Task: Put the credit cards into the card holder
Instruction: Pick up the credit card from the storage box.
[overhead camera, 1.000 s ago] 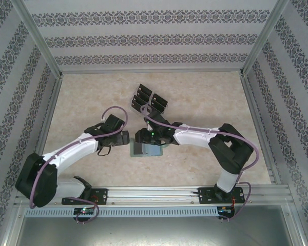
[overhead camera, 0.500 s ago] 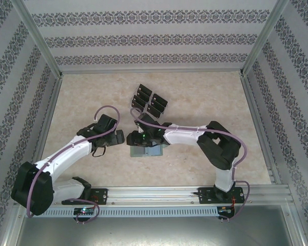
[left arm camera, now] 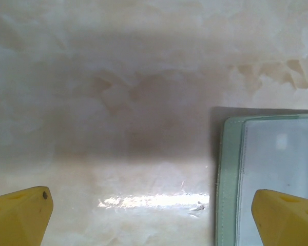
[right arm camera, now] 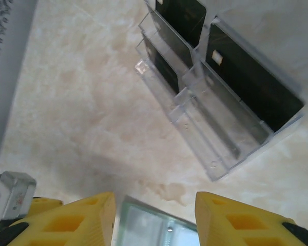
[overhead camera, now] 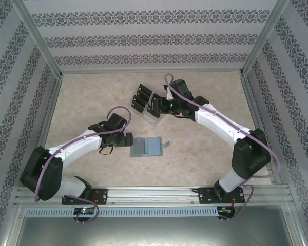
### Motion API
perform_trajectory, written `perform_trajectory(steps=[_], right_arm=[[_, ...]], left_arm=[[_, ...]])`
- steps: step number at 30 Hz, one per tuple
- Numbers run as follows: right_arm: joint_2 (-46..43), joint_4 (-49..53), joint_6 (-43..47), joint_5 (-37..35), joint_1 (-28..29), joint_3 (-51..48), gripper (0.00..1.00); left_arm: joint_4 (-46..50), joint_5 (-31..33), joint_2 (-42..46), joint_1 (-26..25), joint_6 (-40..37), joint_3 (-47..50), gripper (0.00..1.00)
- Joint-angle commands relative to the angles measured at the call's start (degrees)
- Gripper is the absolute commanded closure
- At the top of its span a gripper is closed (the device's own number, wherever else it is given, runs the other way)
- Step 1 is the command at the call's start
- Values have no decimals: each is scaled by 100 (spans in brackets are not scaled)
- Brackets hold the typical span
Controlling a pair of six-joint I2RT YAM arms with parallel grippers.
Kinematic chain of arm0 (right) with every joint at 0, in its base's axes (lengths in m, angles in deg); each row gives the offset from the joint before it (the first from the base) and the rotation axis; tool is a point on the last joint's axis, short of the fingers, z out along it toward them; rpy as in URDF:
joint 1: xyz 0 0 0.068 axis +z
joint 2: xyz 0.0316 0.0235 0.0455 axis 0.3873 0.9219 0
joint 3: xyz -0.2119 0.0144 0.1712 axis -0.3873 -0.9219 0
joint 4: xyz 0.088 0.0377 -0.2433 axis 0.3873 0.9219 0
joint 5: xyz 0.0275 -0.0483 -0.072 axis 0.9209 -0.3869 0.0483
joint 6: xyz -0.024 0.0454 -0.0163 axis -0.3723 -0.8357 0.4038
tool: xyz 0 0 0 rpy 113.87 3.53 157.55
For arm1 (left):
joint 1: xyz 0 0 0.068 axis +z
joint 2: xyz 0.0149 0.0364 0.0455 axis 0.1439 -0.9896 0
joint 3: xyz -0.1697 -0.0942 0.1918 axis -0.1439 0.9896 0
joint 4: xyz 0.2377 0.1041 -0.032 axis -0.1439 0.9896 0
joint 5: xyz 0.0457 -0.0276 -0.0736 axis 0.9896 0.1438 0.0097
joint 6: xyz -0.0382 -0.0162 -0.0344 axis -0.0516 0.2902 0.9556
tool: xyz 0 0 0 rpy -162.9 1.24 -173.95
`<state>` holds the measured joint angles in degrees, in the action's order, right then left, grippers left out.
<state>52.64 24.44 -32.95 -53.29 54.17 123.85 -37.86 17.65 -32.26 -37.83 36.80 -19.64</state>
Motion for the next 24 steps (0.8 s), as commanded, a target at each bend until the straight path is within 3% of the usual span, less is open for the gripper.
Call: perform_trajectory(steps=[1, 10, 17, 24], right_arm=[[501, 866, 1036, -353, -69, 613, 54], [1657, 1489, 1906, -450, -97, 1992, 58], [2434, 2048, 2447, -624, -32, 2789, 68], [2986, 2475, 2957, -1451, 207, 3351, 70]], left_arm=[[-161, 44, -213, -187, -70, -219, 0], [-129, 251, -376, -218, 54, -221, 0], [-121, 432, -295, -217, 202, -160, 0], [-134, 494, -210, -223, 251, -95, 0]])
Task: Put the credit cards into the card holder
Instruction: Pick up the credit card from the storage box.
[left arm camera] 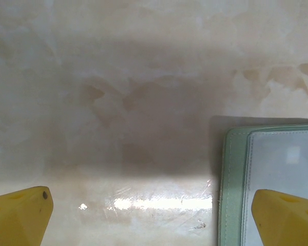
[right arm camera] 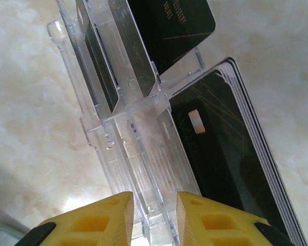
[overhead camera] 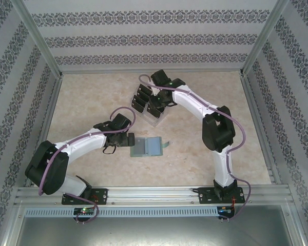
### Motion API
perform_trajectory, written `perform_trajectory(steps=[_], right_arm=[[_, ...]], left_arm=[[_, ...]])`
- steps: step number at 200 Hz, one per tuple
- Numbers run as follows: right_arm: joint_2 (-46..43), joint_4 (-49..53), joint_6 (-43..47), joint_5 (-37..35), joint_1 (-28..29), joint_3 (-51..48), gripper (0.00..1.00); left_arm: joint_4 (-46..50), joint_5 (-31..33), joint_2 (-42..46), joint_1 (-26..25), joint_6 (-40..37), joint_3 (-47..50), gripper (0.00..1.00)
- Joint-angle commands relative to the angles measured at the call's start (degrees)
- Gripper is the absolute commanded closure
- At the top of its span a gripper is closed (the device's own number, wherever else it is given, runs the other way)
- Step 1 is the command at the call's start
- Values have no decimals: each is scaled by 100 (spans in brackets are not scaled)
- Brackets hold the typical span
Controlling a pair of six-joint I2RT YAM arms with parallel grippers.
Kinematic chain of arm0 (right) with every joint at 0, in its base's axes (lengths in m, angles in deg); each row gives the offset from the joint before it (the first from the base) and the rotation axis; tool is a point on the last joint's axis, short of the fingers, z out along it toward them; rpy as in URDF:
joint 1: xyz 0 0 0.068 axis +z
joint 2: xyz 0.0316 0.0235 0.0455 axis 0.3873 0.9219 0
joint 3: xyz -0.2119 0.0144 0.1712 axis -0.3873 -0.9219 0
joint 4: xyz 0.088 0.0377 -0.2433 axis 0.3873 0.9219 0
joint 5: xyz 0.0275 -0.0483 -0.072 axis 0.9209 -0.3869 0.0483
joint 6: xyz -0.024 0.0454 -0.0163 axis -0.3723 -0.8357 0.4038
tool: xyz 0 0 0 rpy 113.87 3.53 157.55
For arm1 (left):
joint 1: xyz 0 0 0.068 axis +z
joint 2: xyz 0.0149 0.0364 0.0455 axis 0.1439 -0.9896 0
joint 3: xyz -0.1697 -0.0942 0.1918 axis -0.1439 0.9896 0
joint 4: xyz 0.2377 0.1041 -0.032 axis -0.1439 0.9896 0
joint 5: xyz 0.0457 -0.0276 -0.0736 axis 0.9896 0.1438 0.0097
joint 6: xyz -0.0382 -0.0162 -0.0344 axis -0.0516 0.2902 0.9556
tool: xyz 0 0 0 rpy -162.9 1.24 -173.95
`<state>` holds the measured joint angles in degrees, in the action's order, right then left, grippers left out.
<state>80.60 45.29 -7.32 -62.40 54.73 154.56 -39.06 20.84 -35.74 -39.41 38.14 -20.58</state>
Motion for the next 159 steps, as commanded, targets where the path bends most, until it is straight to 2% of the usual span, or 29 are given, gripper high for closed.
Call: perform_trajectory(steps=[1, 74, 159], right_arm=[[271, 456, 464, -639, 182, 370, 70], [770, 760, 713, -964, 316, 821, 72], [904, 817, 704, -788, 320, 927, 82]], left_arm=[[-14, 170, 140, -66, 125, 5, 0], [-46, 183, 148, -65, 122, 55, 0], [-49, 219, 165, -59, 110, 67, 0]])
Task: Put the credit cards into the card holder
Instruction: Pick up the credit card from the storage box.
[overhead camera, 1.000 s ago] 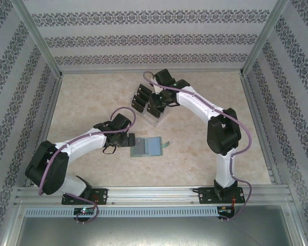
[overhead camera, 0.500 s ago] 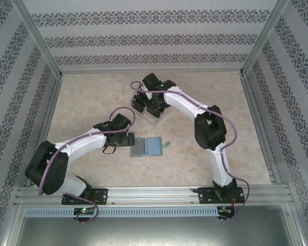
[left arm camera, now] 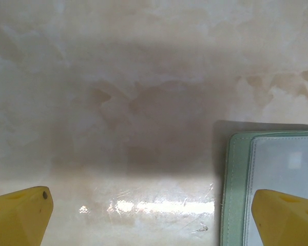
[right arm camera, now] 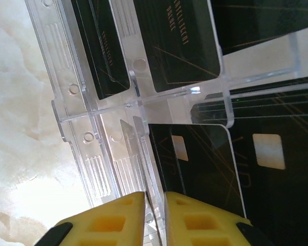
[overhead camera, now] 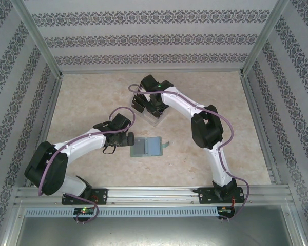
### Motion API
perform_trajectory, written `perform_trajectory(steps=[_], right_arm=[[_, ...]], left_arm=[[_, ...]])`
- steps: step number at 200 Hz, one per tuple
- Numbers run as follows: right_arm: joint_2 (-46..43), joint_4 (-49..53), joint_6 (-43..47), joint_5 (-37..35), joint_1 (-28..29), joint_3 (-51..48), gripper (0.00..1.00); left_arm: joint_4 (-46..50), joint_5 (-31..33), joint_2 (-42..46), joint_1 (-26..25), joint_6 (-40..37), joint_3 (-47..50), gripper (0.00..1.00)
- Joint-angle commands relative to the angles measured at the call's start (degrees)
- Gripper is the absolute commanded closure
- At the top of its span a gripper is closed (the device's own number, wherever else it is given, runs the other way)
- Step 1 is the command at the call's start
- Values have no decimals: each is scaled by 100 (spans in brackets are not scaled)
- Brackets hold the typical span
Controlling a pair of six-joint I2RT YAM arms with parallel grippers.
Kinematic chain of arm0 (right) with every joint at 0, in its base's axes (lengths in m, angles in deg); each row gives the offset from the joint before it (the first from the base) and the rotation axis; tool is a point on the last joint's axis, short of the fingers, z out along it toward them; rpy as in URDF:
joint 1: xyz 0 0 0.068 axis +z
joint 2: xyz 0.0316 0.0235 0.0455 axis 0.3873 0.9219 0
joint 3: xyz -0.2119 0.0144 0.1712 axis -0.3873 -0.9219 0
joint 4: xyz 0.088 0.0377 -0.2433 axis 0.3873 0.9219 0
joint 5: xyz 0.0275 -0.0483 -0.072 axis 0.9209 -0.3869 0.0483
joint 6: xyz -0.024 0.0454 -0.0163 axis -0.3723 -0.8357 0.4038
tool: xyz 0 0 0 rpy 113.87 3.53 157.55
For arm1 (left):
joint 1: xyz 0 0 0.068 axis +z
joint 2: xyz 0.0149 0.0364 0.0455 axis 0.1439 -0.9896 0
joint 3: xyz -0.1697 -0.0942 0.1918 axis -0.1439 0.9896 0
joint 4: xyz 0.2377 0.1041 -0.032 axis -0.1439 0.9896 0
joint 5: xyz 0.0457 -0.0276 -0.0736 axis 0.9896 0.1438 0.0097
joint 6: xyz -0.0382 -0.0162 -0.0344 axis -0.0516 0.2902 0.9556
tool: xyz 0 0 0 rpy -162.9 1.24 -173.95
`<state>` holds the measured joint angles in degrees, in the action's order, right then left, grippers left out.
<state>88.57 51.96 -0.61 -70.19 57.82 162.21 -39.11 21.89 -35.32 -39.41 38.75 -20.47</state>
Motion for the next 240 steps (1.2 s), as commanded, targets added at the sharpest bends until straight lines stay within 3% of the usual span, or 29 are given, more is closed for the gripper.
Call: perform_trajectory(steps=[1, 51, 110, 161, 212, 240], right_arm=[[102, 154, 31, -6, 12, 164, 82], [15, 199, 20, 61, 13, 260, 82], [49, 331, 30, 157, 11, 455, 100], [2, 505, 15, 329, 4, 684, 100], [-749, 432, -223, 719, 21, 646, 100], [-1462, 50, -555, 1086, 78, 10, 100]], left_arm=[[-45, 114, 128, -59, 49, 56, 0], [-45, 97, 109, -63, 31, 62, 0], [-54, 95, 98, -59, 31, 51, 0], [-19, 104, 92, -64, -13, 14, 0], [56, 118, 58, -62, -70, -59, 0], [94, 83, -8, -60, -233, -106, 0]])
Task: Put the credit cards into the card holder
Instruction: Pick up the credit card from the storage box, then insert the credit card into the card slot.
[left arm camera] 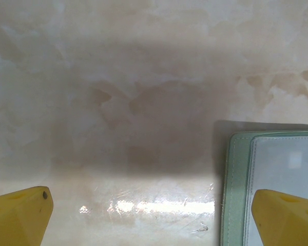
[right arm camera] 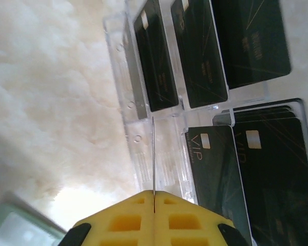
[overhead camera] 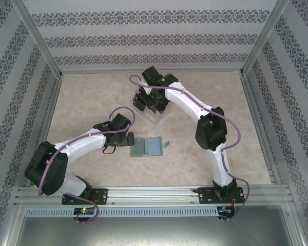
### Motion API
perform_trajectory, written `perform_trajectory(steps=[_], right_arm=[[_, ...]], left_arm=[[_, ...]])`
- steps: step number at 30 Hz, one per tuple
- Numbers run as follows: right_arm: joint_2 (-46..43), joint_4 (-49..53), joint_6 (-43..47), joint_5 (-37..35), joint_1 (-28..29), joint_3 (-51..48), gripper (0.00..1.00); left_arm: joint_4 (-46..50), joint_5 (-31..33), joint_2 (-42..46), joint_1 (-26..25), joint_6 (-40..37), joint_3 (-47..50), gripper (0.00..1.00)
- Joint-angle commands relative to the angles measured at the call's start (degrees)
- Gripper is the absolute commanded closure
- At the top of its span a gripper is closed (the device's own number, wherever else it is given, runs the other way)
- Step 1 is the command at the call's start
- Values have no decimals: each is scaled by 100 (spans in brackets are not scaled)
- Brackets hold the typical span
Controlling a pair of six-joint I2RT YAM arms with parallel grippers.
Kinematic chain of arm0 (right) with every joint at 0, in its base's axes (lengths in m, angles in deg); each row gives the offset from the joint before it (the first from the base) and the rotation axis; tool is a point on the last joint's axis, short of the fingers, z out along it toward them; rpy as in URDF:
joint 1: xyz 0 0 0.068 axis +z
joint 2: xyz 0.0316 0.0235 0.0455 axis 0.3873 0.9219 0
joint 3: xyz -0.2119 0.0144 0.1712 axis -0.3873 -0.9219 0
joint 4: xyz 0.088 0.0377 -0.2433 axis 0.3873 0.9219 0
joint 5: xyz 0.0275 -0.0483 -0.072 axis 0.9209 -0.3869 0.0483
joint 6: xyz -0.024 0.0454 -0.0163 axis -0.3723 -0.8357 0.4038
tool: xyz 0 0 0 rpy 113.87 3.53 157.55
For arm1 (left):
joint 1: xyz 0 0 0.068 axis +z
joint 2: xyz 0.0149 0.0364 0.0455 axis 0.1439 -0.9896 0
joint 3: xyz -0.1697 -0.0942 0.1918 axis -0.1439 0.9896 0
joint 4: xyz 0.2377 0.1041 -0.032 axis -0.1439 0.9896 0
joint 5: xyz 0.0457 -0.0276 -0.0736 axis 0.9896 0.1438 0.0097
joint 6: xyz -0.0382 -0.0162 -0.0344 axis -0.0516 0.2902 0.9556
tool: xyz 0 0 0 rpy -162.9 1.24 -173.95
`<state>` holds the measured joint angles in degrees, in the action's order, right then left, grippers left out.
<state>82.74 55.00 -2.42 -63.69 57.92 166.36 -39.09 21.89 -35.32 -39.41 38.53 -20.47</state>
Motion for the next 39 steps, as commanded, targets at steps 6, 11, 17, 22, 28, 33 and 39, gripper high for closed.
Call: perform_trajectory(steps=[6, 11, 17, 22, 28, 33, 39], right_arm=[[-2156, -1520, -1305, 993, 81, -2345, 100], [-3332, -3181, -2603, 1417, 80, -4648, 100], [-4285, -5167, -4141, 1412, 145, -6853, 100], [-4559, -6160, -4868, 1241, 304, -7866, 100], [-4479, -6856, -5305, 1229, 400, -8345, 100], [-4145, -7430, -5599, 1281, 532, -8492, 100], [-3704, -7948, -5764, 1367, 629, -8588, 100]], left_arm=[[216, -25, -153, -60, -485, -241, 0], [278, -115, -245, -109, -586, -282, 0], [395, 37, -424, -359, -650, -351, 0], [460, 247, -579, -497, -569, -334, 0], [476, 379, -683, -516, -518, -293, 0], [542, 503, -758, -527, -515, -304, 0], [559, 583, -842, -527, -511, -282, 0]])
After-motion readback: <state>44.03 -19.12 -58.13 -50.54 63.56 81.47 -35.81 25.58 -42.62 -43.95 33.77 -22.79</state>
